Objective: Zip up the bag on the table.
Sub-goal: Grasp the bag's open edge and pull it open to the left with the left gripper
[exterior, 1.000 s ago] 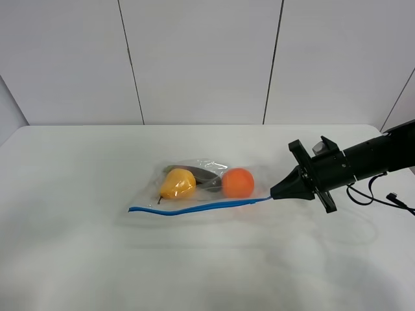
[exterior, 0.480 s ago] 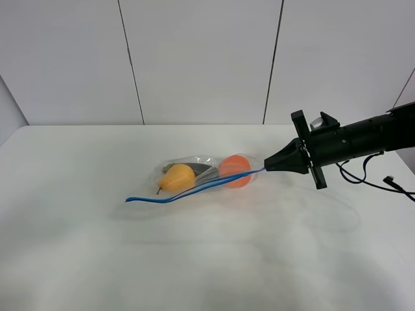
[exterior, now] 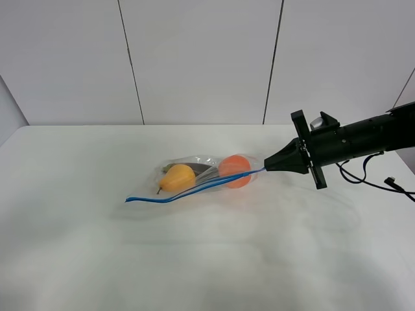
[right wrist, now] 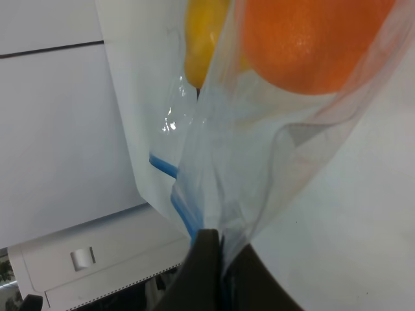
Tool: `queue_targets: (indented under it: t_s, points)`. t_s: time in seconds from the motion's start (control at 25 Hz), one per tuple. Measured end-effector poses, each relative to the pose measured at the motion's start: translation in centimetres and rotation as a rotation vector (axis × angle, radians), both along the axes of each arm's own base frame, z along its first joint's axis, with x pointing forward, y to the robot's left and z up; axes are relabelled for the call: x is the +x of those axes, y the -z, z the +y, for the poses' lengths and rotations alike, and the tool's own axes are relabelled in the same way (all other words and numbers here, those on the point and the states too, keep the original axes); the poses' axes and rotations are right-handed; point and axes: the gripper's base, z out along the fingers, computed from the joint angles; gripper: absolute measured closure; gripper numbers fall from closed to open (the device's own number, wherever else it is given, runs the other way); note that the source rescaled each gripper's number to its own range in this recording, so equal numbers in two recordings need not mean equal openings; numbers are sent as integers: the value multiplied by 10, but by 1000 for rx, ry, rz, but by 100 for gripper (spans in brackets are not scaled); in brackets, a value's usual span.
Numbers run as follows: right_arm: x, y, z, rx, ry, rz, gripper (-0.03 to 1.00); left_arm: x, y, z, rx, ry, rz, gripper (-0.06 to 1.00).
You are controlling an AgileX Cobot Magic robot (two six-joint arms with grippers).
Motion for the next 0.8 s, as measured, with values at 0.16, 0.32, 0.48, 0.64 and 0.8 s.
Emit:
queue_targets:
  t_s: [0.16, 0.32, 0.48, 0.64, 0.8]
  points:
    - [0, 0, 0, -2, 2, -1, 97, 0, 0, 0, 0, 0, 0, -6]
    - [0, 0, 0, -2, 2, -1, 97, 2, -8, 0, 0, -1, -16, -6]
    - [0, 0, 0, -3, 3, -1, 97, 20, -44, 1, -6, -3, -3, -6]
    - [0, 0, 0, -5, 5, -2, 97, 61, -86, 1, -34, 2, 43, -6]
    - [1, 1, 0, -7, 7, -3, 97, 114, -111, 3, -15, 13, 89, -6]
